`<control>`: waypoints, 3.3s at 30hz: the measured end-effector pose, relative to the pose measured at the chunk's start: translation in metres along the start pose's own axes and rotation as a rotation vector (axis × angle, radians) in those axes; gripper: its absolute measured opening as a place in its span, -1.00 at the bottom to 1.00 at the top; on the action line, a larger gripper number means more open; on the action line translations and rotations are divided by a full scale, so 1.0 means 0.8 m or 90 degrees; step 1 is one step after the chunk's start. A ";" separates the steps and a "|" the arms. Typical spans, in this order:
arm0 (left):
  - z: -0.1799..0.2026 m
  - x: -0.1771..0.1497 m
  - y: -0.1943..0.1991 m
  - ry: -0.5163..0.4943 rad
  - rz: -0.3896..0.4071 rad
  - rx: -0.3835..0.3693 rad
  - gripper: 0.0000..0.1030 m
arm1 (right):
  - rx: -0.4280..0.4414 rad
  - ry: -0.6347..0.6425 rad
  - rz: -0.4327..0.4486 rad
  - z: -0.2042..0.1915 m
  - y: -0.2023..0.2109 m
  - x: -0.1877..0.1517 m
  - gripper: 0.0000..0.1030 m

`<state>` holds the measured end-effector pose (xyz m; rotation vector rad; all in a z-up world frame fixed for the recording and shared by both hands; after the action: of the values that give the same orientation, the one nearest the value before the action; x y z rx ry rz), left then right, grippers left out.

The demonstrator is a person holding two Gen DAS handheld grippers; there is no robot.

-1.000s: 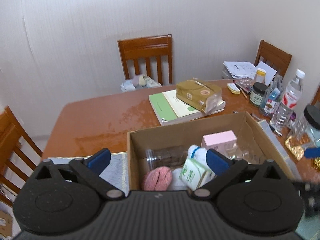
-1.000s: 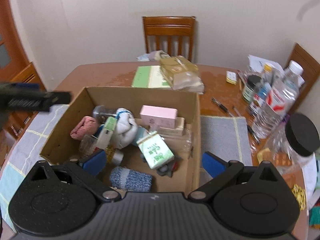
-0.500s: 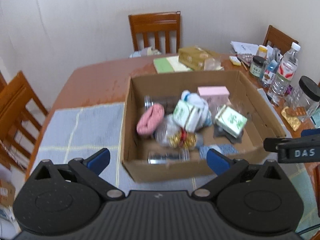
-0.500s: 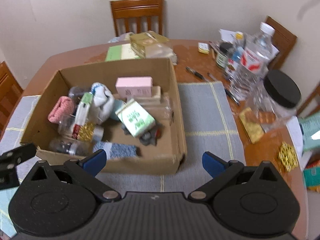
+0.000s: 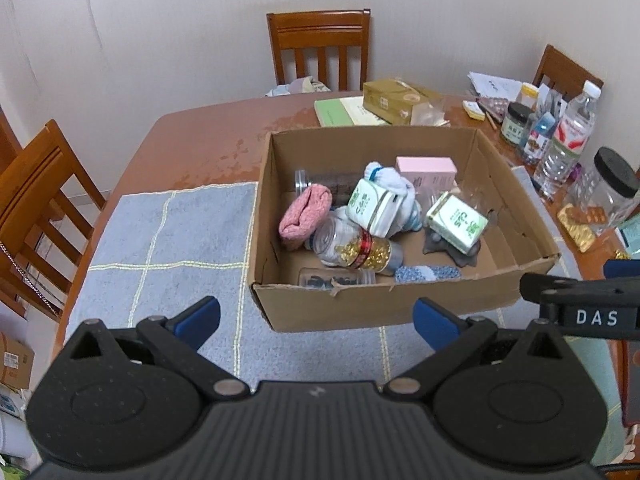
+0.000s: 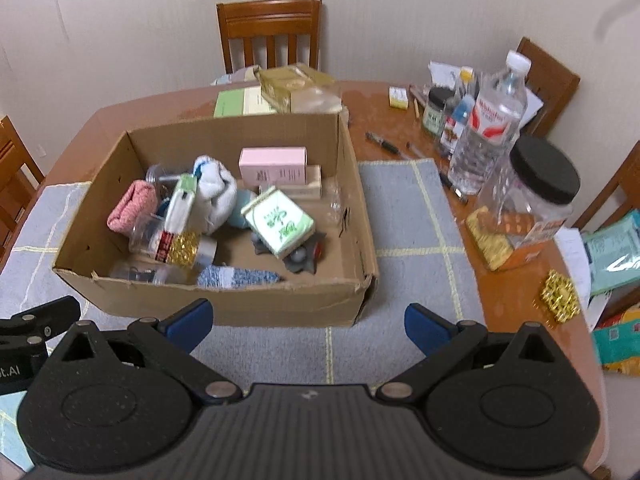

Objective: Organize objects

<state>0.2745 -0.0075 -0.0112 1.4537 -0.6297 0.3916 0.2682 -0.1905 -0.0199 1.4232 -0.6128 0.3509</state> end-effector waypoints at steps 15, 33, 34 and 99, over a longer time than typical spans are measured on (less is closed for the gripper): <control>-0.001 0.019 0.006 0.005 0.004 -0.005 0.99 | 0.017 0.007 0.018 -0.014 0.012 0.024 1.00; -0.002 0.025 0.000 0.008 0.004 -0.015 0.99 | 0.022 -0.006 0.011 -0.011 0.007 0.023 1.00; -0.002 0.025 0.000 0.009 0.004 -0.014 0.99 | 0.024 -0.007 0.010 -0.011 0.007 0.023 1.00; -0.007 0.021 -0.007 0.016 -0.015 0.006 0.99 | 0.024 -0.003 -0.009 -0.012 0.001 0.018 1.00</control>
<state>0.2918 -0.0050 -0.0057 1.4615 -0.5908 0.3939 0.2813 -0.1831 -0.0111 1.4637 -0.6020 0.3502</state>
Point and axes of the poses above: each gripper's, at about its wrist camera, not at the fingertips, and y roughly against the way its jaws point, z to its right, x to its top, the point moved 10 cm from there along -y, roughly the way its jaws point, and after that the axes turned 3 degrees about -x, right-handed, at the moved point
